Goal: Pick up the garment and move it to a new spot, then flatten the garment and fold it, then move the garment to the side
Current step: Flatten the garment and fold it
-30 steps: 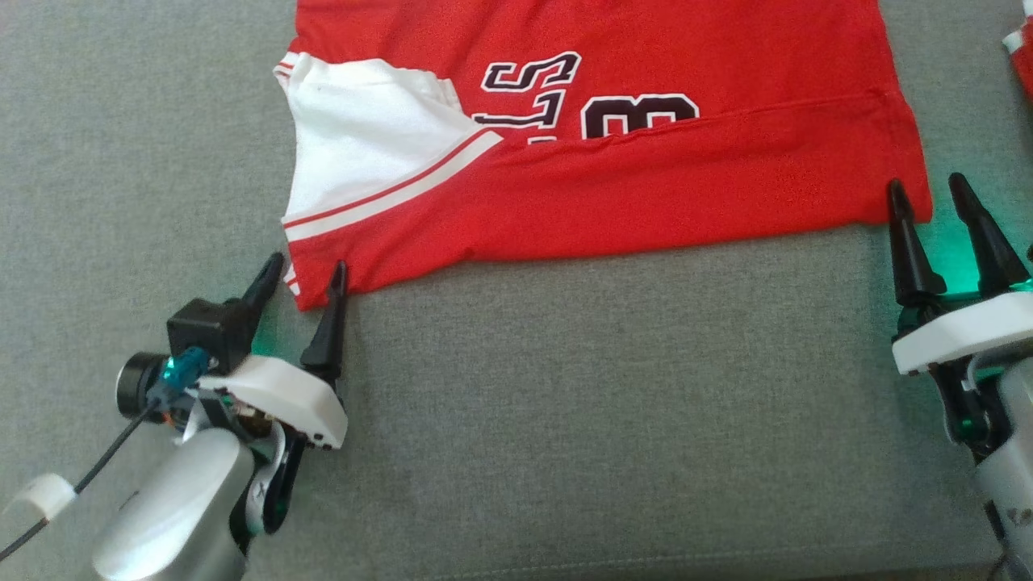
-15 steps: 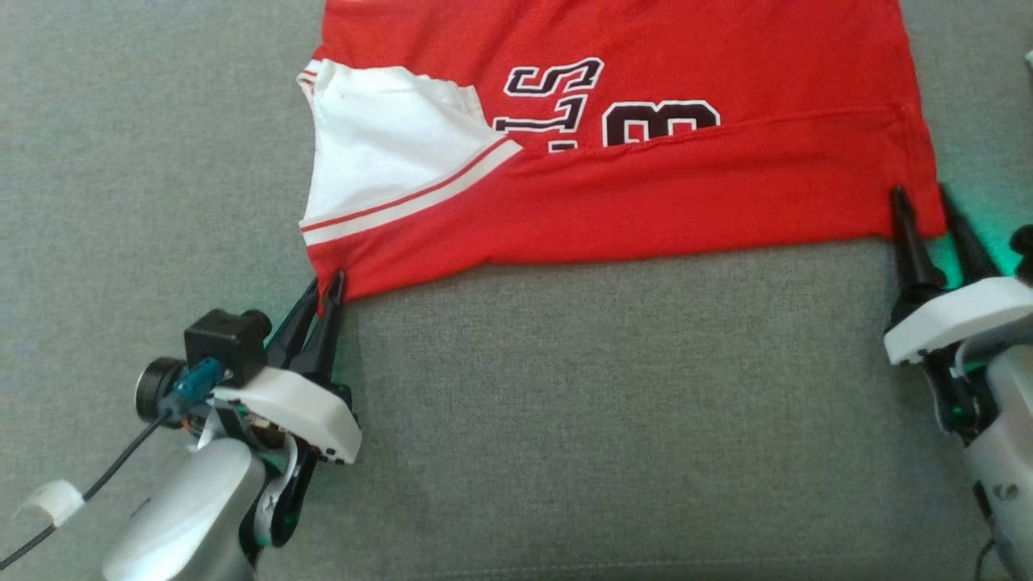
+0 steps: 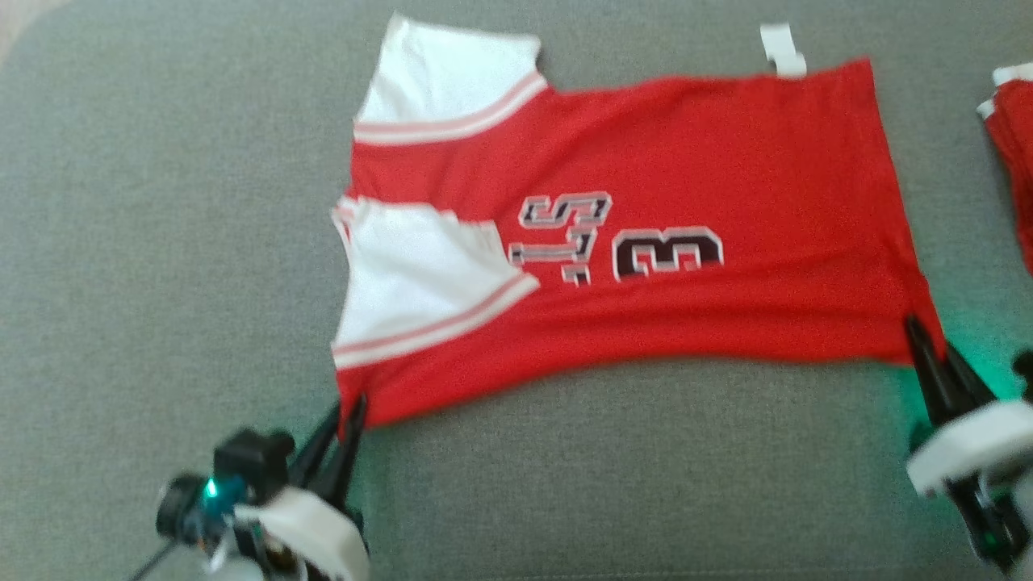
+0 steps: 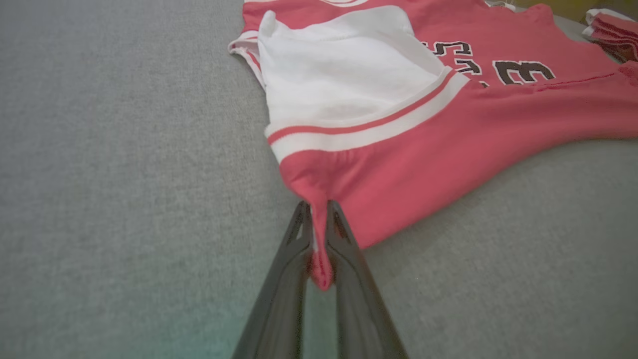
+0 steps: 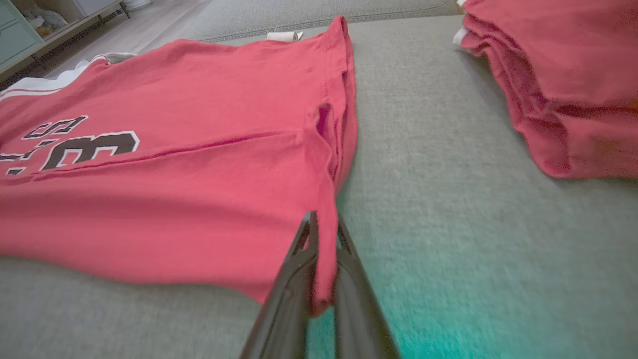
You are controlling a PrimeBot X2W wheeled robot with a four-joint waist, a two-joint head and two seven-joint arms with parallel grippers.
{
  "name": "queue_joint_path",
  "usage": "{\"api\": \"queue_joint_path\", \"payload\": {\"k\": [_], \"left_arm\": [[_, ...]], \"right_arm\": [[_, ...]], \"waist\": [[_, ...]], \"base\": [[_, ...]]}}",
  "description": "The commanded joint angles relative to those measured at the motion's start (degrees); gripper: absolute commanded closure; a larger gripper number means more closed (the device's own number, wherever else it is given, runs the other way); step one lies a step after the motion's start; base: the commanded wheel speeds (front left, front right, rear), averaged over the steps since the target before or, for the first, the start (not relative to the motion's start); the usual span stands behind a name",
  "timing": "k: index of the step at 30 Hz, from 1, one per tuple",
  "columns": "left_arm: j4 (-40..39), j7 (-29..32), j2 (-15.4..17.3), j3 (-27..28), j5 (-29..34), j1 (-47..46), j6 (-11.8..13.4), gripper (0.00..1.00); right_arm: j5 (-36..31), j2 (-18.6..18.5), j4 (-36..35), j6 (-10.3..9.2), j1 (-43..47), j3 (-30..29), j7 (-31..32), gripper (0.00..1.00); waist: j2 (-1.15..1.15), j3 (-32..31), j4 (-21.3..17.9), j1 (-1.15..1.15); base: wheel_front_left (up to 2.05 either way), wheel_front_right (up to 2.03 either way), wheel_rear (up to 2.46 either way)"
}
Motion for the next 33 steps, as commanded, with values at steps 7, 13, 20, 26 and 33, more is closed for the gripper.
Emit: {"api": "queue_joint_path", "payload": {"k": [7, 13, 20, 26, 33], "left_arm": [[-7.2, -1.4, 4.9, 1.4, 0.3, 6.5, 3.3, 1.0], [-8.1, 0.3, 6.3, 0.3, 0.3, 6.9, 2.4, 1.0], [-7.6, 1.4, 5.9, 0.5, -0.7, 4.2, 0.8, 0.0], [-11.1, 5.0, 11.1, 3.3, 2.1, -6.6, -2.1, 0.0], [-7.3, 22.0, 11.5, 3.5, 1.5, -35.6, -15.0, 0.0]], "right_arm": [[2.0, -5.2, -7.5, -0.04, 13.7, -4.4, -1.2, 1.0], [0.9, -3.8, -11.1, -0.04, 18.7, -6.8, -0.1, 1.0], [-1.9, -2.2, -13.8, -0.04, 18.0, -10.4, -0.2, 0.0], [-4.8, -1.4, -17.9, -0.04, 16.4, -13.9, -0.7, 0.0], [-8.7, 0.6, -23.9, -0.04, 11.0, -14.1, 1.1, 0.0]], "waist": [[0.0, -2.4, 0.8, 0.01], [0.0, -1.8, 0.6, 0.01], [0.0, -1.1, -0.1, 0.01], [0.0, 1.4, -0.8, 0.01], [0.0, 8.3, -3.8, 0.01]], "base": [[0.0, 0.0, 0.0], [0.0, 0.0, 0.0], [0.0, 0.0, 0.0], [0.0, 0.0, 0.0], [0.0, 0.0, 0.0]]}}
